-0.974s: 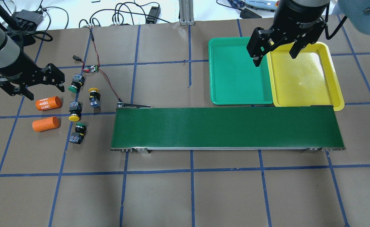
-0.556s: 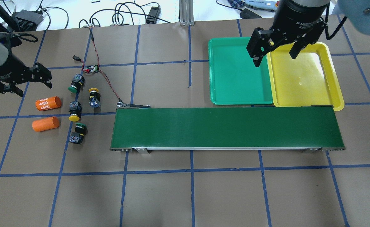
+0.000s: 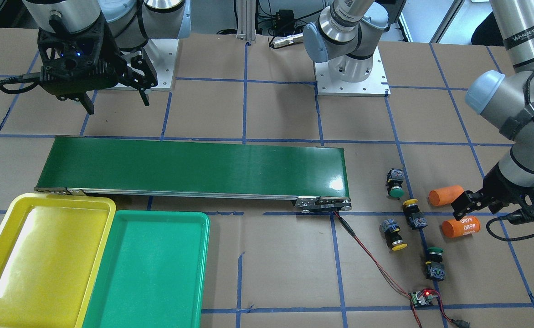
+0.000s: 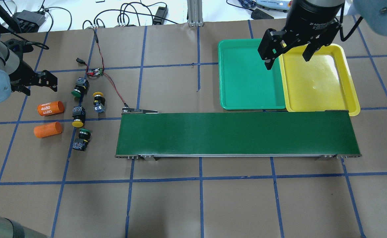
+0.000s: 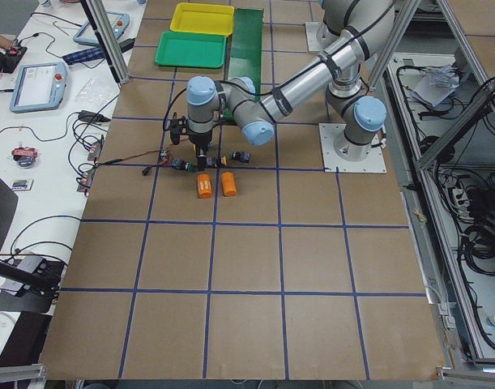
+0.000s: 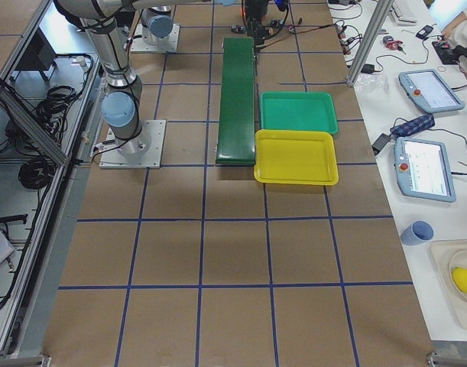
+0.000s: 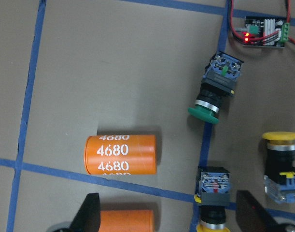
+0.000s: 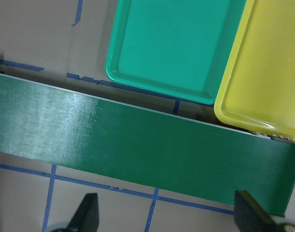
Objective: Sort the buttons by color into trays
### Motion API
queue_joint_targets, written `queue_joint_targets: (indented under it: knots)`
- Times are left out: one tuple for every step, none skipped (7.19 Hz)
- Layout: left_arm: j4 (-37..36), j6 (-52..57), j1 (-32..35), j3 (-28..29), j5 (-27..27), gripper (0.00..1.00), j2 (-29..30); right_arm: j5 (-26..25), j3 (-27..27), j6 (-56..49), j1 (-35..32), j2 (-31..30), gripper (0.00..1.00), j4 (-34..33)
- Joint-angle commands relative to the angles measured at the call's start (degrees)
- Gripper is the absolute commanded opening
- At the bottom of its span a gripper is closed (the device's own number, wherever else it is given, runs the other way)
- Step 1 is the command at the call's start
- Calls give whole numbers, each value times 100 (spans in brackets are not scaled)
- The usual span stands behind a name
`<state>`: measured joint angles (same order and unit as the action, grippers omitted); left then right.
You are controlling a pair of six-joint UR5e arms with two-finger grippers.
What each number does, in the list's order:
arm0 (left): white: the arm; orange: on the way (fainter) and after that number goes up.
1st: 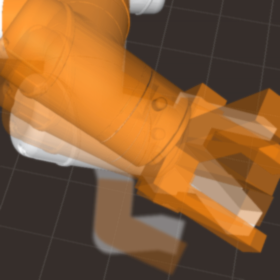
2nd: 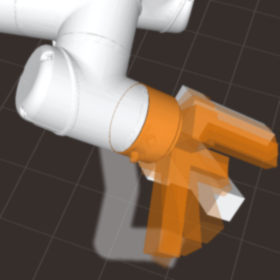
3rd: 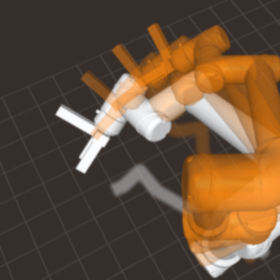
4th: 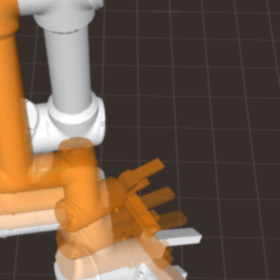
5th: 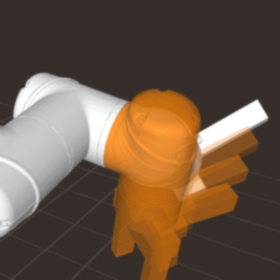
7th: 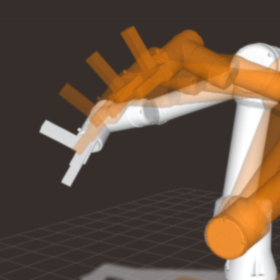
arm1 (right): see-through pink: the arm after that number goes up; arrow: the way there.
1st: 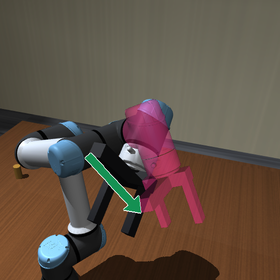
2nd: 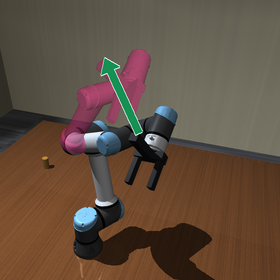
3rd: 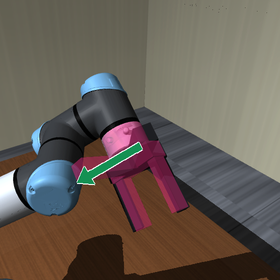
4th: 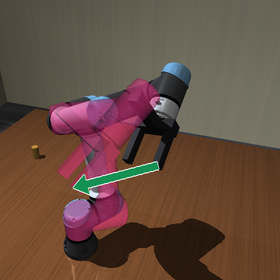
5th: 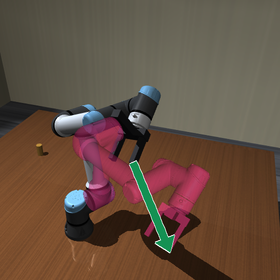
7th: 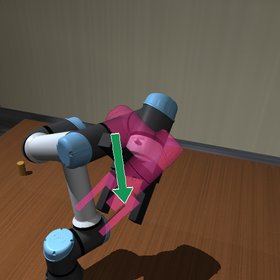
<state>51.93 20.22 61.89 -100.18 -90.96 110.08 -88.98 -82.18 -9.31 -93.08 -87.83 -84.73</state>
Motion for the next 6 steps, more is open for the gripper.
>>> queue_joint_targets:
  knots:
    - [-427, 271, -247, 24, 26, 100, 477, -6, 0, 0, 0, -6, 100, 0]
    - [-473, 298, -248, 94, 35, 100, 644, -6, 0, 0, 0, -6, 100, -8]
    - [-473, 464, -248, 208, 122, 100, 768, -6, 0, -9, 0, -6, 100, 0]
    - [-473, 570, -256, 226, 349, 100, 856, -6, 0, 0, 0, -6, 100, 0]
    - [-430, 571, -265, 227, 368, 100, 892, -6, 0, 0, 0, -6, 100, 0]
    - [-386, 571, -257, 218, 360, 100, 918, -6, 0, 0, 0, -6, 100, 0]
